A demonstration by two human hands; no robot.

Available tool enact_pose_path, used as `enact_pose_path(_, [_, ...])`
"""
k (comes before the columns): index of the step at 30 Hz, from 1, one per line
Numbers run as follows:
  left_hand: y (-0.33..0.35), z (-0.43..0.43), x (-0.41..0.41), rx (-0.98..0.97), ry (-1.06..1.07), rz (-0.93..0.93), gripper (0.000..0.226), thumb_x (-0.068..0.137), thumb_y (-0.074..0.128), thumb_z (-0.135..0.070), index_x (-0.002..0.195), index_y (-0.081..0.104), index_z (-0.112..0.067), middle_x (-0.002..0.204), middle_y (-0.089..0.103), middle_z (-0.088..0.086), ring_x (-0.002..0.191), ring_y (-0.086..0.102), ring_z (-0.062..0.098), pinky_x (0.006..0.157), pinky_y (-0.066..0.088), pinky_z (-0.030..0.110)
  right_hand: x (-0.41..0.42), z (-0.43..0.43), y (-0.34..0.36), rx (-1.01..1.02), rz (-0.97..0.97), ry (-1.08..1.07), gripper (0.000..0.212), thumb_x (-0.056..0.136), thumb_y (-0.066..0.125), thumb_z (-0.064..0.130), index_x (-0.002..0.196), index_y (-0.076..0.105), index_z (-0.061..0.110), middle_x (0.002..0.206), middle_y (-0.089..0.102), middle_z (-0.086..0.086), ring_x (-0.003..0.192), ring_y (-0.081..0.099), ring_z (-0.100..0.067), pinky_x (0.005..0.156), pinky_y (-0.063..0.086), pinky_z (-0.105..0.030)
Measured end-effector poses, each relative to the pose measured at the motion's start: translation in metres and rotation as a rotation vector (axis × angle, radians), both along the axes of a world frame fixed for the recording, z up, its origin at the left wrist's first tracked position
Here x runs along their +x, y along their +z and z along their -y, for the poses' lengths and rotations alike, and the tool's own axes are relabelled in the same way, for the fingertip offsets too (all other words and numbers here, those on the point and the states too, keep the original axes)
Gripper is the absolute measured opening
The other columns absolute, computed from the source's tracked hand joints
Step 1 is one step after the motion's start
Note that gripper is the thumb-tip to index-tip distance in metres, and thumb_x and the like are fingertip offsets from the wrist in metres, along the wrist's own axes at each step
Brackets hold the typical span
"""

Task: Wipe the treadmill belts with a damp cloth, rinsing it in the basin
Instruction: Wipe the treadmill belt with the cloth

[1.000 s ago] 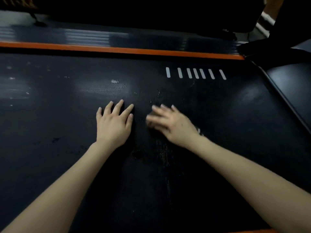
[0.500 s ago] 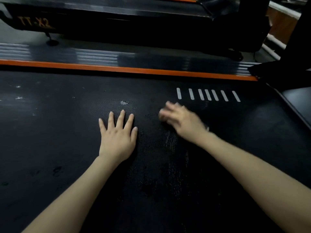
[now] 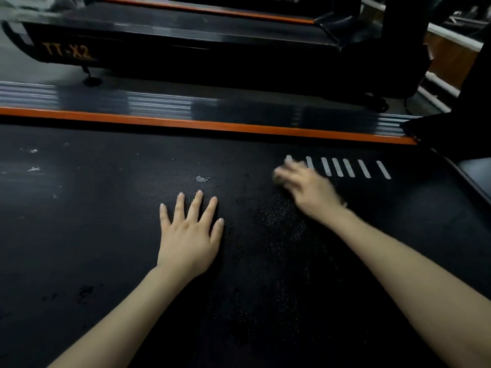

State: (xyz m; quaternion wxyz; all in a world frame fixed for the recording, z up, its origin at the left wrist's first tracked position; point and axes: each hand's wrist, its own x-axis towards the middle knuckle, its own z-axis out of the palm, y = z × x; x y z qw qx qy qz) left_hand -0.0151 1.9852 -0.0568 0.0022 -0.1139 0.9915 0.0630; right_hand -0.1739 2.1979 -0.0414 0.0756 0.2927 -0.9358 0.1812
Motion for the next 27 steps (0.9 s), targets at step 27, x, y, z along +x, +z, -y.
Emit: enact_pose_path(27, [-0.002,0.021,-0.069,-0.002,0.016,-0.054,0.075,0.083,-0.007,-0.057,0.152,0.006,-0.029,0.159,0.001,-0.011,0.147,-0.007,0.020,0.116,-0.007,0.048,-0.035,0.070,-0.001,0.017,0.033,0.172,0.041,0.096,0.050,0.026,0.136,0.047,0.035,0.153,0.027,0.006,0.142,0.022,-0.023,0.113,0.019,-0.031])
